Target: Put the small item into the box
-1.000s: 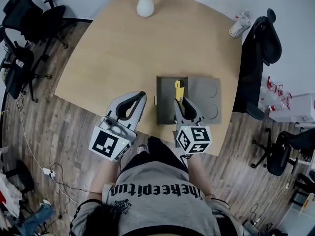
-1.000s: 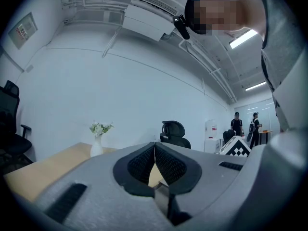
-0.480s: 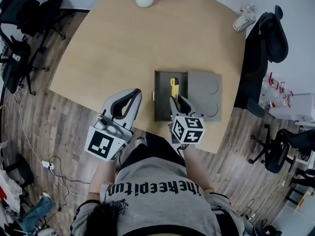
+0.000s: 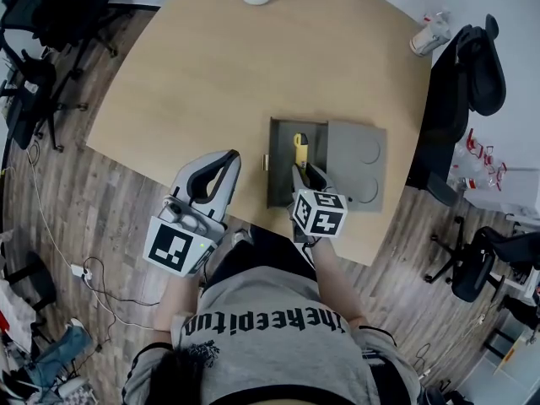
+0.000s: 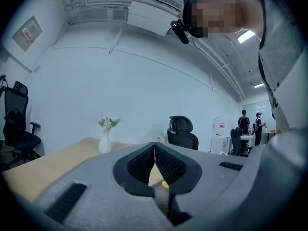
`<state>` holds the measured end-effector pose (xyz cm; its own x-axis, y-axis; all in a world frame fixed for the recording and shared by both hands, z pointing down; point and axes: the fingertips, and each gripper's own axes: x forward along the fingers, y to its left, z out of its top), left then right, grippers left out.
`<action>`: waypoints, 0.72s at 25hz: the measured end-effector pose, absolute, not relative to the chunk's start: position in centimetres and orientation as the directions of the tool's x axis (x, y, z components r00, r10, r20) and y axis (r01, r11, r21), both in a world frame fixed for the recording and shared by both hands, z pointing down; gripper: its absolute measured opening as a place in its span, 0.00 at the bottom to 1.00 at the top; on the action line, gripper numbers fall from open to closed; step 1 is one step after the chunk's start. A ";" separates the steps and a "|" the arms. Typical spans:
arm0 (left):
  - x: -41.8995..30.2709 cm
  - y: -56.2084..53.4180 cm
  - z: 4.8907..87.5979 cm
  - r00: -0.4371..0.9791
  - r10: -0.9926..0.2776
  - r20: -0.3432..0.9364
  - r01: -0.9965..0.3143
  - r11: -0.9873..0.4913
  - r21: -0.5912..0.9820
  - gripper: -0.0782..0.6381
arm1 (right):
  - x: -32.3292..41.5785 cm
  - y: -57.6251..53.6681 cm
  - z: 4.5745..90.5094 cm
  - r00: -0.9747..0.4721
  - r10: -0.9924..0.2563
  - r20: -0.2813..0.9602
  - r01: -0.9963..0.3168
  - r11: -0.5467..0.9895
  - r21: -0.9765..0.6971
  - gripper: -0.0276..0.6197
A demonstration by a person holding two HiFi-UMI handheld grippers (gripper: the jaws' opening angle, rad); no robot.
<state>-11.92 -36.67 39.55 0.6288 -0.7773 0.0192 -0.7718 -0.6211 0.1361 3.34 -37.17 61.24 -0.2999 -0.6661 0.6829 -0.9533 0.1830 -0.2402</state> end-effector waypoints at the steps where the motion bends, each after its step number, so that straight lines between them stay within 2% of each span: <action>1: -12.1 -36.7 39.5 0.625 -0.780 0.018 -0.775 -0.618 0.133 0.13 | 3.3 -37.2 61.5 -0.299 -0.661 0.688 -0.953 0.180 -0.241 0.23; 18: -14.5 -36.5 39.8 0.564 -0.825 0.018 -0.821 -0.559 0.117 0.13 | 2.9 -37.1 65.1 -0.240 -0.538 0.808 -0.970 0.170 -0.174 0.23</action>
